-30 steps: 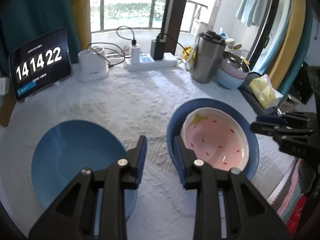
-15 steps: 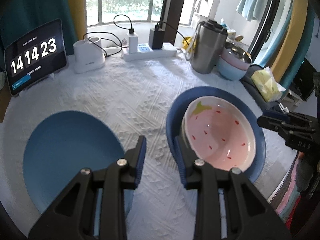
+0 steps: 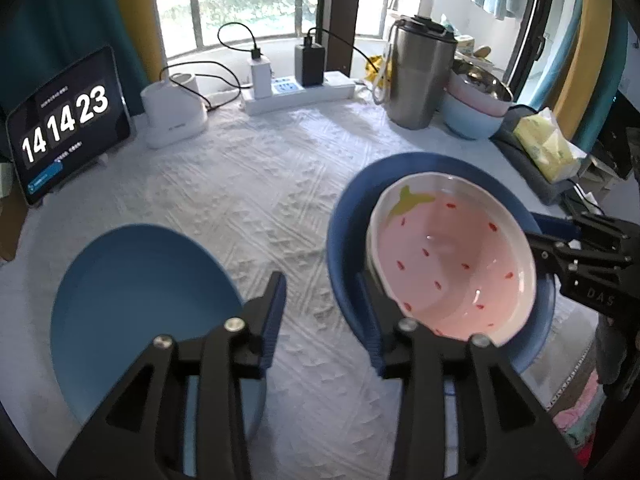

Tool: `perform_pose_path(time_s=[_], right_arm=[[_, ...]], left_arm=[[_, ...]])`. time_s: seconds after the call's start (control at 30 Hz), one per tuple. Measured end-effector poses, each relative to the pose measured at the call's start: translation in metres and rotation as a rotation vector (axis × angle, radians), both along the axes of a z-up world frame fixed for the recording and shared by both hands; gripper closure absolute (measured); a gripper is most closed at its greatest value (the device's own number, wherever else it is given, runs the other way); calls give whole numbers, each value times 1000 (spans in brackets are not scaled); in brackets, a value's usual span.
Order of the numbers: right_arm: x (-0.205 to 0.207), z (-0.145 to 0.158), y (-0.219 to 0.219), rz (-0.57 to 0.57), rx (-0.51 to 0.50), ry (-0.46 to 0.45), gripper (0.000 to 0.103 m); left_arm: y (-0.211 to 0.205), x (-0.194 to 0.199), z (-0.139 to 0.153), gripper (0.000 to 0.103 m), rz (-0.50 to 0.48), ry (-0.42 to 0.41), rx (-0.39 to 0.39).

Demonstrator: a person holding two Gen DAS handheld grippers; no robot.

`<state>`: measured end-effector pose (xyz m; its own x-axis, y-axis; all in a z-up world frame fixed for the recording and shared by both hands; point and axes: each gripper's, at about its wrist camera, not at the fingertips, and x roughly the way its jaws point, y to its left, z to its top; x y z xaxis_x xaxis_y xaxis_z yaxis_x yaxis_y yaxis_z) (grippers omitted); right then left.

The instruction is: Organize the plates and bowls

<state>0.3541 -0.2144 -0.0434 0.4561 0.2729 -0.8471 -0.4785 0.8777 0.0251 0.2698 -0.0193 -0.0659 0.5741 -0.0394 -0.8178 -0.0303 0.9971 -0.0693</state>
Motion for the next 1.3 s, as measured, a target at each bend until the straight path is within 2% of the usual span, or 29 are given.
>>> perform_pose_path(time_s=[0.23, 0.37, 0.5, 0.57, 0.67, 0.77, 0.8, 0.83, 0.87, 0.9, 1.07, 1.3], right_arm=[[-6, -2, 1, -55, -14, -49, 66], [-5, -3, -3, -102, 19, -43, 66], [-10, -5, -4, -130, 37, -92, 66], [-9, -6, -8, -155, 79, -80, 66], [-5, -9, -15, -182, 157, -18, 66], [-3, -9, -15, -180, 193, 17, 73], [-2, -9, -16, -186, 205, 29, 74], [-2, -9, -15, -184, 221, 41, 79], [-2, -9, -14, -176, 237, 49, 88], [-3, -8, -13, -173, 240, 50, 91], [-6, -9, -15, -234, 278, 35, 92], [-9, -8, -14, -275, 271, 17, 93]], left_arm=[[4, -2, -2, 61, 28, -19, -33], [4, -5, -2, 61, 43, -46, -30], [7, -6, -4, 62, 43, -61, -69], [10, -5, -5, 64, 38, -52, -106], [6, -6, -4, 67, 41, -72, -92], [-1, -11, -3, 76, 50, -106, -69], [-3, -11, -3, 85, 41, -114, -68], [-7, -12, -3, 90, 29, -123, -64], [-11, -12, -2, 90, 34, -131, -45], [-13, -12, -2, 90, 38, -134, -28], [-11, -12, -2, 91, 43, -138, -41], [-12, -16, -1, 91, 58, -154, -42]])
